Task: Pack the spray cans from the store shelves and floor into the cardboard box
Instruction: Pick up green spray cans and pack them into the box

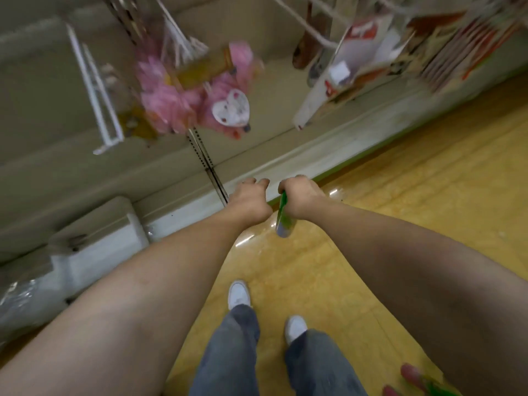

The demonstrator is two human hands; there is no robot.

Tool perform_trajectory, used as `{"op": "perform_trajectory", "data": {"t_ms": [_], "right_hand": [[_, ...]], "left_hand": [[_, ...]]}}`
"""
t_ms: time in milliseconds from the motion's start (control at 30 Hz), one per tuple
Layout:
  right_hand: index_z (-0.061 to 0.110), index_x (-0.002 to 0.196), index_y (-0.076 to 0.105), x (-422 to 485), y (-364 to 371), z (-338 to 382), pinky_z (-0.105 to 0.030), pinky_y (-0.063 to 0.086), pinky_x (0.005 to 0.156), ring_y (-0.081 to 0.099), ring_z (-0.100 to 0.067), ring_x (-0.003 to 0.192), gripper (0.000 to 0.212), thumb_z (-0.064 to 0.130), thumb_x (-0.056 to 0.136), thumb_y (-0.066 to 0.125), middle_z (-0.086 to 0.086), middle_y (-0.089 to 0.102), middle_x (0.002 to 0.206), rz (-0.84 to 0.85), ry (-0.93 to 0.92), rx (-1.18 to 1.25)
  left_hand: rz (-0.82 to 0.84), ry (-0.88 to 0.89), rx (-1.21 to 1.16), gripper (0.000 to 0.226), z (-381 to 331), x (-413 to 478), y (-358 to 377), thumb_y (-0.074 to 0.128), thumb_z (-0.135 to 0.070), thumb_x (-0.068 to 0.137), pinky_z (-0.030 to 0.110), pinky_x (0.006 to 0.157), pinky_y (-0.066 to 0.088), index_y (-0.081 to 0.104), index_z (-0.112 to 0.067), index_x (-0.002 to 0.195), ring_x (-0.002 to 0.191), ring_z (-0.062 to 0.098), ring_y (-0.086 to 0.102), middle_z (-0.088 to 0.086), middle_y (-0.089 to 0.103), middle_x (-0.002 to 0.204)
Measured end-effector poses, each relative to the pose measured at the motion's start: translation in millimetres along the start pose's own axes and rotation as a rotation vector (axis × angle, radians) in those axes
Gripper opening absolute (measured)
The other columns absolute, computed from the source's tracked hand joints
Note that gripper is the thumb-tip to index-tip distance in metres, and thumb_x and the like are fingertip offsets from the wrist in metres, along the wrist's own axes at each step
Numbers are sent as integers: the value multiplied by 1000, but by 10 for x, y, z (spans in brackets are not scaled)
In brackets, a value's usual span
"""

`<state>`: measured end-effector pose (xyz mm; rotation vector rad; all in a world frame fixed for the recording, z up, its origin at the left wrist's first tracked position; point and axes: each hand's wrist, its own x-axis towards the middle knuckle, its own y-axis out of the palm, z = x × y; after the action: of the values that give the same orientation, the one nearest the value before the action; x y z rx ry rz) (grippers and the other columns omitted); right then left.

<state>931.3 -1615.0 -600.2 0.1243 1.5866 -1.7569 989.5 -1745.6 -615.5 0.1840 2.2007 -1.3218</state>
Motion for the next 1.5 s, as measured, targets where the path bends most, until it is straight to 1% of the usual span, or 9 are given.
{"op": "perform_trajectory", "data": {"t_ms": [233,433,700,767,933,1167,1233,1367,1500], "right_hand": [[18,125,68,-783,-1284,521,-34,55,91,64,-28,112,47,18,79,80,-11,65,122,-17,-162,-94],[15,116,72,-1511,-2086,859,-31,54,71,65,-25,94,42,18,76,81,-8,69,109,-119,-330,-179],[12,110,72,-2439,-2749,1407,-34,60,76,67,-22,88,30,11,80,72,-7,71,102,-291,-541,-197],[13,109,71,-2607,-2838,1581,-36,63,77,68,-20,88,30,8,79,72,-6,71,102,-307,-576,-204],[14,116,71,-3039,-2956,2103,-38,63,80,66,-23,97,35,9,82,73,-6,68,109,-304,-695,-226],[15,116,70,-3579,-2786,3059,-27,56,63,62,-21,92,39,11,78,78,-3,65,106,-284,-862,-204],[15,114,68,-3733,-2633,3353,-31,60,69,63,-20,91,39,9,77,79,-3,64,103,-272,-899,-197],[14,109,70,-4078,-2304,4008,-36,63,72,64,-21,90,33,6,78,76,-5,66,103,-238,-986,-248],[14,111,72,-4448,-1845,4696,-37,63,72,63,-21,89,39,7,73,79,-4,66,103,-219,-1068,-318]], "left_hand": [[-180,-37,21,82,-350,-898,-1242,70,-21,80,41,113,40,37,-23,154,139,32,39,10,36,154],[-380,-12,13,71,-727,-1704,-1867,69,-38,77,45,106,46,47,-31,144,133,33,45,10,45,145],[-642,-116,21,63,-796,-2875,-2532,70,-45,76,48,102,49,56,-27,135,124,33,51,8,51,130],[-702,-170,39,68,-755,-3152,-2665,72,-40,79,48,108,45,51,-25,142,133,34,45,11,47,141],[-774,-308,76,79,-517,-3808,-2801,74,-29,86,47,116,37,34,-27,155,148,32,26,10,26,162],[-875,-461,66,73,124,-4790,-2806,78,-35,80,51,104,47,46,-29,145,135,31,40,6,42,143],[-887,-498,53,68,366,-5070,-2735,76,-37,79,51,102,48,49,-30,141,131,32,42,5,45,138],[-884,-610,61,75,857,-5655,-2607,72,-36,84,50,109,42,39,-28,151,140,32,34,6,38,151],[-896,-684,-5,59,1404,-6321,-2390,73,-45,80,47,98,47,53,-32,134,129,31,42,3,50,131]]}}
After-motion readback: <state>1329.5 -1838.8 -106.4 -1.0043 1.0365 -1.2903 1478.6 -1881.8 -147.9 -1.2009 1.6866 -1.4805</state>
